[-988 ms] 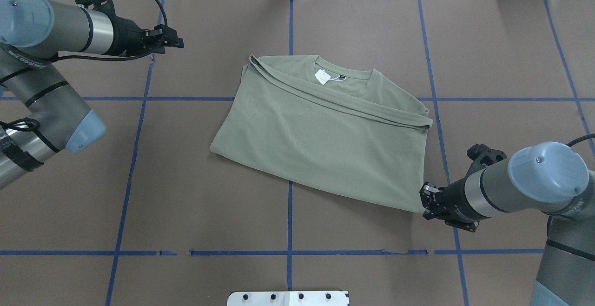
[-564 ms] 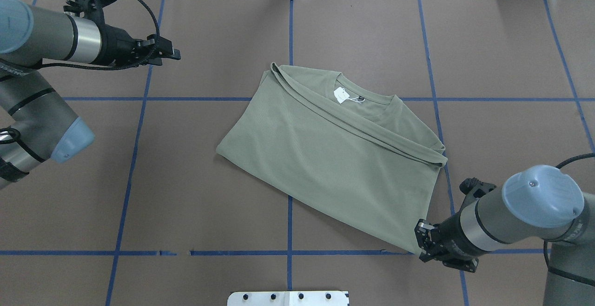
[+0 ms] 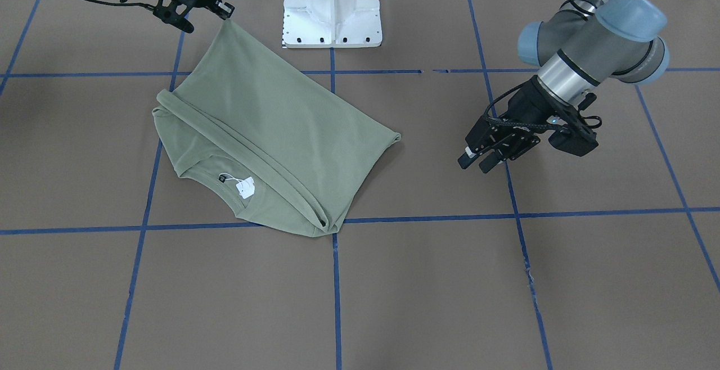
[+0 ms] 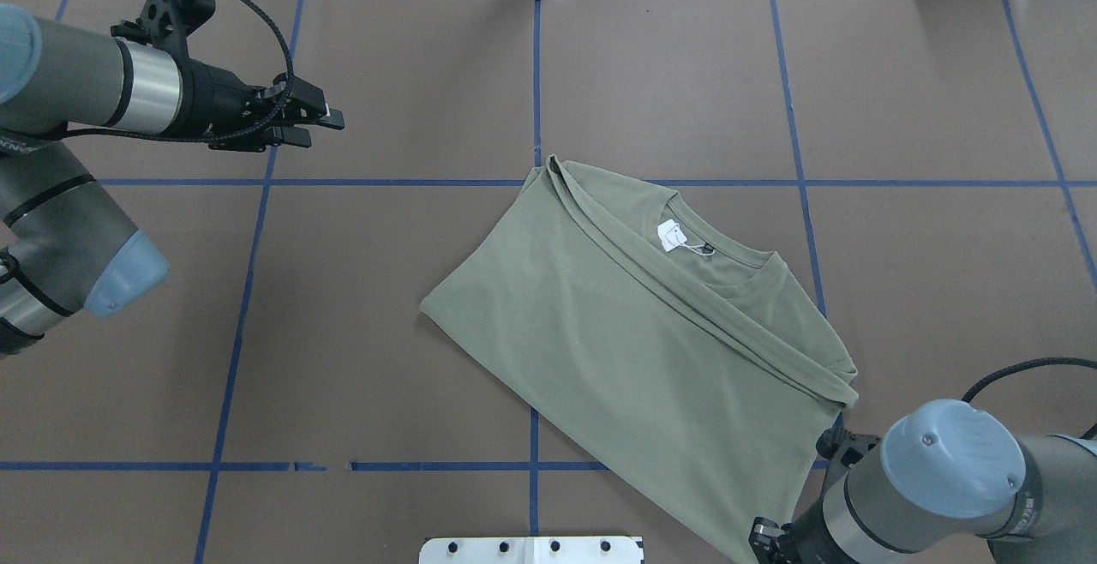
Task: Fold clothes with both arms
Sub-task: 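Drag the corner with the right gripper to swing the shirt while the left gripper approaches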
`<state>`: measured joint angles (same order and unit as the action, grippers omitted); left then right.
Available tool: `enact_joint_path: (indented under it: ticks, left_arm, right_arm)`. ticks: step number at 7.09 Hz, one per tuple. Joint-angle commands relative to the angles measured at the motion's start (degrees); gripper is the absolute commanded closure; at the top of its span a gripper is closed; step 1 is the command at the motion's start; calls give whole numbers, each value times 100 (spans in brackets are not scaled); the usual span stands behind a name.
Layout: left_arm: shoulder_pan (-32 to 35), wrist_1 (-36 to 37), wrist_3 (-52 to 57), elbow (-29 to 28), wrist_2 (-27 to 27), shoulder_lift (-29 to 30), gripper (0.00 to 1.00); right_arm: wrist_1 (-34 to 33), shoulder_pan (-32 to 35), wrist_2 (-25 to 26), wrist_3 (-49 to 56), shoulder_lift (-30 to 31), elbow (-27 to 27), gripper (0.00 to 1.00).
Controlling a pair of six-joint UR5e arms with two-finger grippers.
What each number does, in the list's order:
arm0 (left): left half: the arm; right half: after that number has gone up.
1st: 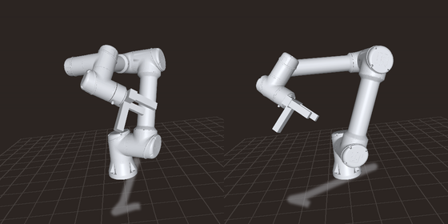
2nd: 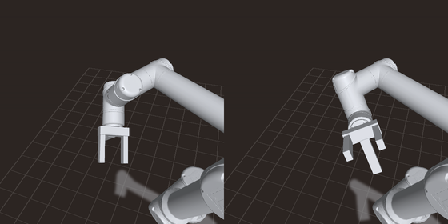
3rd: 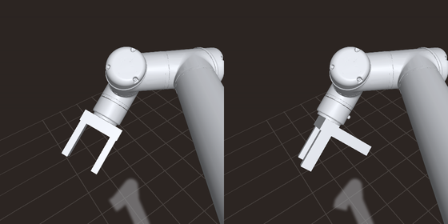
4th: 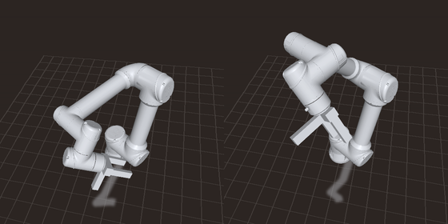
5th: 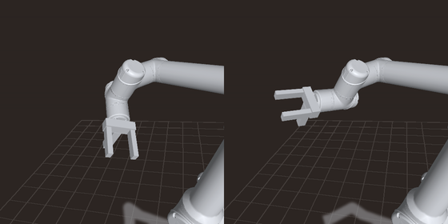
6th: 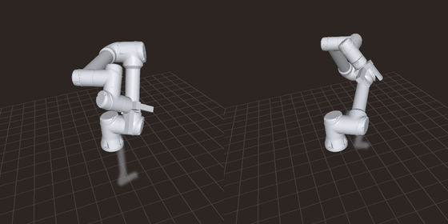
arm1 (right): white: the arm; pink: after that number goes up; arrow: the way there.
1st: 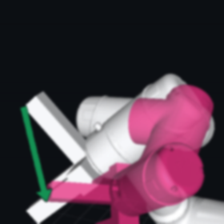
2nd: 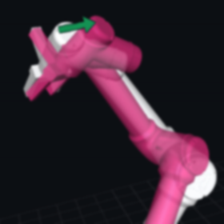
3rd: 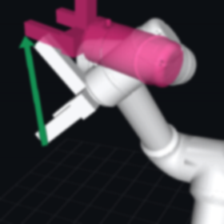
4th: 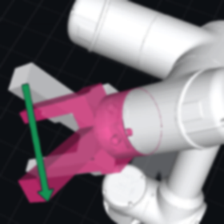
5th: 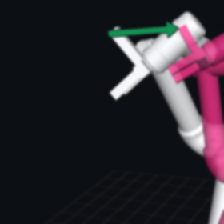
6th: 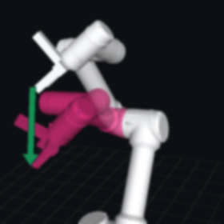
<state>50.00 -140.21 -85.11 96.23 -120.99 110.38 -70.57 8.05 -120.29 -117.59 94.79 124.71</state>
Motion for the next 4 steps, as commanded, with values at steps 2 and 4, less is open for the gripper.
enact_joint_path:
  ticks: [2,4]
  left_arm:
    - [-683,2,-1127,447,32,-138,28]
    - [-1079,45,-1708,668,101,-367,25]
  right_arm:
    - [0,-409,75,-149,48,1,1]
    - [8,-53,164,-493,22,79,0]
